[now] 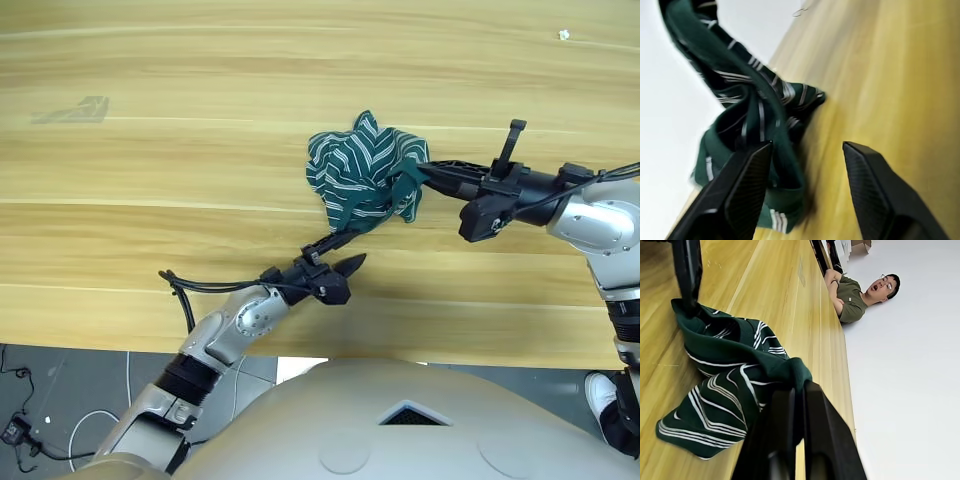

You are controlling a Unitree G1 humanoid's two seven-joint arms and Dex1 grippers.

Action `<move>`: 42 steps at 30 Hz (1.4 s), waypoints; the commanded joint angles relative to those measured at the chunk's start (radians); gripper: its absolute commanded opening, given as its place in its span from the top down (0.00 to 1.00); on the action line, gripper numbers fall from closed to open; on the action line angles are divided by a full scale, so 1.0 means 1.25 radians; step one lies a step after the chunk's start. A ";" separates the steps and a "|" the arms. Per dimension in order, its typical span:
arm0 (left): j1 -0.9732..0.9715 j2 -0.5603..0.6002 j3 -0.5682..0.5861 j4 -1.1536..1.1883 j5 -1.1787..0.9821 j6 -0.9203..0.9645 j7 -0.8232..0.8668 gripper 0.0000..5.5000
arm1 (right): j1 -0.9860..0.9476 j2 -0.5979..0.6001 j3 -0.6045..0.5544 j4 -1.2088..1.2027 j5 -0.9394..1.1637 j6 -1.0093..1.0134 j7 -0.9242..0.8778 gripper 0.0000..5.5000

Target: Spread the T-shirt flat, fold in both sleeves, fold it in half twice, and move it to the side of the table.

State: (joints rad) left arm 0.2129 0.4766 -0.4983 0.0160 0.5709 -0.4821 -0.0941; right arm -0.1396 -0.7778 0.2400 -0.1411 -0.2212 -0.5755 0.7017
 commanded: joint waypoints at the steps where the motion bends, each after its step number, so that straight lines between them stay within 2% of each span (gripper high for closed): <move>1: 0.015 -0.009 0.045 0.029 0.046 0.024 0.075 0.53 | 0.004 -0.002 -0.003 -0.016 0.008 0.007 0.011 1.00; 7: 0.074 -0.011 0.066 0.008 0.024 -0.024 0.127 0.53 | 0.003 -0.008 -0.007 -0.013 0.004 0.011 0.015 1.00; 13: 0.094 -0.022 0.070 0.030 0.046 -0.011 0.137 0.53 | 0.005 -0.005 -0.006 -0.017 0.001 0.015 0.017 1.00; 32: 0.044 -0.045 0.033 0.113 0.083 0.007 0.140 0.99 | 0.013 0.013 0.000 -0.034 0.007 0.021 0.009 1.00; 42: 0.046 -0.033 0.038 0.107 0.068 -0.003 0.139 1.00 | 0.012 0.022 -0.005 -0.028 0.004 0.018 0.004 1.00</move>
State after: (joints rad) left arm 0.2242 0.4141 -0.4182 0.0747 0.6207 -0.5278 0.1297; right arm -0.1198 -0.7560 0.2400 -0.1702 -0.2197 -0.5564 0.7091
